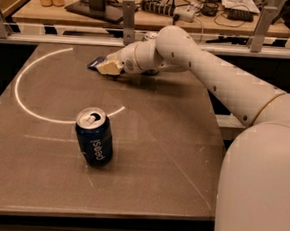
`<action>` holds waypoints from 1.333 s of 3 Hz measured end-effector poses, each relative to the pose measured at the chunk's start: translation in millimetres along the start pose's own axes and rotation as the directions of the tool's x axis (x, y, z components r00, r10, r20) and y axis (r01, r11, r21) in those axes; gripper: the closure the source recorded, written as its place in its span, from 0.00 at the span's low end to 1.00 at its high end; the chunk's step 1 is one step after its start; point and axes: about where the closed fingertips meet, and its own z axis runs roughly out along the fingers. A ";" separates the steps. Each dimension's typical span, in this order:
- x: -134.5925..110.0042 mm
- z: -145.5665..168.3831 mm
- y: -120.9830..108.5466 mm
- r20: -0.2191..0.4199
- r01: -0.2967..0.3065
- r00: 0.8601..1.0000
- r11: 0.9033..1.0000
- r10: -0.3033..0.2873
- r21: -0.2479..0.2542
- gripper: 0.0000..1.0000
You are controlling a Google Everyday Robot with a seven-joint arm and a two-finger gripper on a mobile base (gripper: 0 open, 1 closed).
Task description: Pick rxbar blueberry
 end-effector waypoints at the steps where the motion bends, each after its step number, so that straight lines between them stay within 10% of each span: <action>1: -11.8 -7.2 0.0 0.025 0.043 0.999 0.999 -0.042 -0.024 0.95; 2: -39.1 -39.2 10.0 0.099 0.094 0.991 0.992 -0.086 -0.083 1.00; 4: -94.0 -147.4 74.5 0.217 0.477 0.863 0.877 -0.456 -0.052 1.00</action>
Offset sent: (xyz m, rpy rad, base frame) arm -0.0549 -0.0342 0.1055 0.1361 -0.1234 0.2621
